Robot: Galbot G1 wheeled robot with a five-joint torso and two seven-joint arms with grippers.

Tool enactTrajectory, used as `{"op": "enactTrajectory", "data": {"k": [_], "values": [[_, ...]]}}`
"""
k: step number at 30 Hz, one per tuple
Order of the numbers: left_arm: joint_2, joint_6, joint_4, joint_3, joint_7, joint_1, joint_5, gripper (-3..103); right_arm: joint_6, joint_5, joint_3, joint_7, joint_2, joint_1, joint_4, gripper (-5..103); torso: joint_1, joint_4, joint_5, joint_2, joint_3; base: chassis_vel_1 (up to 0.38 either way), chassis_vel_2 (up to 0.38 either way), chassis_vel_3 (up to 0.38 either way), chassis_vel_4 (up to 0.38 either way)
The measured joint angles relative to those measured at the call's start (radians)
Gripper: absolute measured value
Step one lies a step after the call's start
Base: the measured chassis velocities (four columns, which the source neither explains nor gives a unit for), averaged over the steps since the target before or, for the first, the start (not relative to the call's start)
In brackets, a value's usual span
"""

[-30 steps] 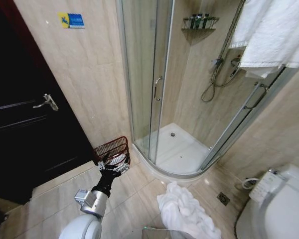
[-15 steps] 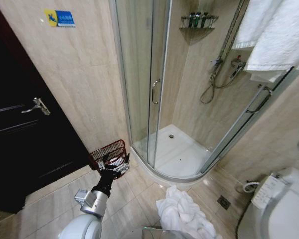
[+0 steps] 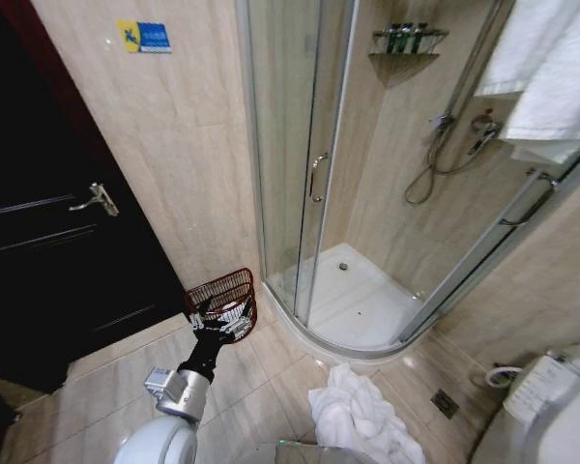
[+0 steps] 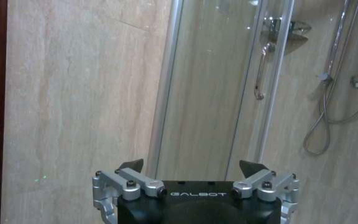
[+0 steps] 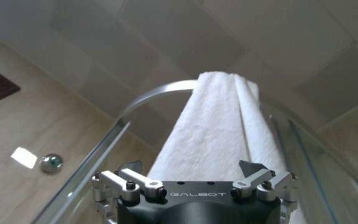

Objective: Discard the used towel into the hamper.

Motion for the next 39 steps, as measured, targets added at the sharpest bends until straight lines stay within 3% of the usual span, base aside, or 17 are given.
{"op": "enactTrajectory", "data": {"k": [11,20,25,30,39], "values": [[0.000,0.000,0.000,0.000,0.000,0.000,0.000,100,-0.098,0.057,-0.149,-0.001,-0.044,0.326,-0.142,100,0.000,-0.0003,0.0002,0.000,0.000,0.000,0.000,0.000,0.000],[0.000,0.000,0.000,0.000,0.000,0.000,0.000,100,-0.174,0.061,-0.345,0.008,-0.005,0.590,-0.238,100,0.000,-0.0001,0.0001,0.000,0.000,0.000,0.000,0.000,0.000],[0.000,0.000,0.000,0.000,0.000,0.000,0.000,100,-0.236,-0.025,-0.481,0.069,0.062,0.806,-0.326,100,0.000,-0.0002,-0.0003,0.000,0.000,0.000,0.000,0.000,0.000],[0.000,0.000,0.000,0.000,0.000,0.000,0.000,100,-0.283,-0.138,-0.563,0.119,0.106,0.899,-0.365,100,0.000,0.0000,-0.0002,0.000,0.000,0.000,0.000,0.000,0.000],[0.000,0.000,0.000,0.000,0.000,0.000,0.000,100,-0.310,-0.367,-0.621,0.117,0.127,0.988,-0.445,100,0.000,-0.0002,0.0002,0.000,0.000,0.000,0.000,0.000,0.000]]}}
